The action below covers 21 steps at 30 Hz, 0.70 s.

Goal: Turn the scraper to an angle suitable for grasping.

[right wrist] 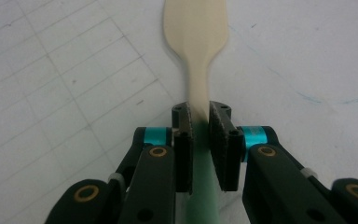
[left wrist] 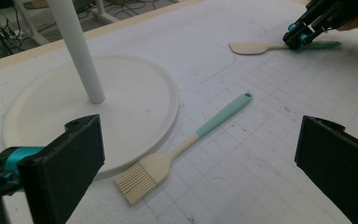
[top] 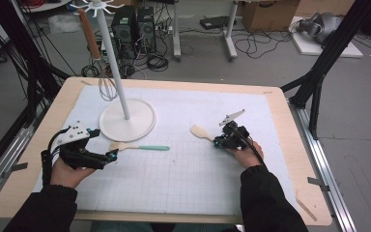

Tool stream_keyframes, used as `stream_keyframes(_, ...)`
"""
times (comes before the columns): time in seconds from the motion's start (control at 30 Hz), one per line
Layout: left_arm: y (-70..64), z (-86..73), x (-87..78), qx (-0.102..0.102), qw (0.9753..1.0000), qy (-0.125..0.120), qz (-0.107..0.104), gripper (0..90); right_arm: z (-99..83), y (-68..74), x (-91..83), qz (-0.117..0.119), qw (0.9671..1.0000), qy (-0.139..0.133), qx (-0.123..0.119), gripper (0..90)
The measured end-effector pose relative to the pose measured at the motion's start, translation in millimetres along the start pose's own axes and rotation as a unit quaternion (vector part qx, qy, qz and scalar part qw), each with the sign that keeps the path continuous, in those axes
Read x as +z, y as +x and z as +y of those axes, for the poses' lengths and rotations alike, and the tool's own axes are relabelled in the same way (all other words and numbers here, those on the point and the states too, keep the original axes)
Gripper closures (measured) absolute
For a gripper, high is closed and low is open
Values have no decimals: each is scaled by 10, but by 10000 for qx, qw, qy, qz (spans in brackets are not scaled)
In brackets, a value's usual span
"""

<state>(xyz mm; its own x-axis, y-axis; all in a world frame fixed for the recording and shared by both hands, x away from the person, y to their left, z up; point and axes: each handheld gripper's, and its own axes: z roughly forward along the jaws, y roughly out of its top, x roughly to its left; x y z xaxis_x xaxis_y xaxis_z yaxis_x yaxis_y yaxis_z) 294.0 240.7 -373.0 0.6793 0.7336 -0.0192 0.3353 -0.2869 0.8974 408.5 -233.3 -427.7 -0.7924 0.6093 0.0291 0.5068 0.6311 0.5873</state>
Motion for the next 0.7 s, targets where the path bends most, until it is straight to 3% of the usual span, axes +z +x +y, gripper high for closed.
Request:
stream_keyframes(0.13,-3,4,0,23,10000,12,-2,19,2,10,-13,141,9999,0,-16,805)
stream_keyframes(0.27,-12,8,6,24,10000,16,-21,19,15,22,-55,117,9998,-106,-103,806)
stream_keyframes(0.7,-38,30,32,119,9998,100,-129,24,85,109,-249,496,9979,-345,-227,804)
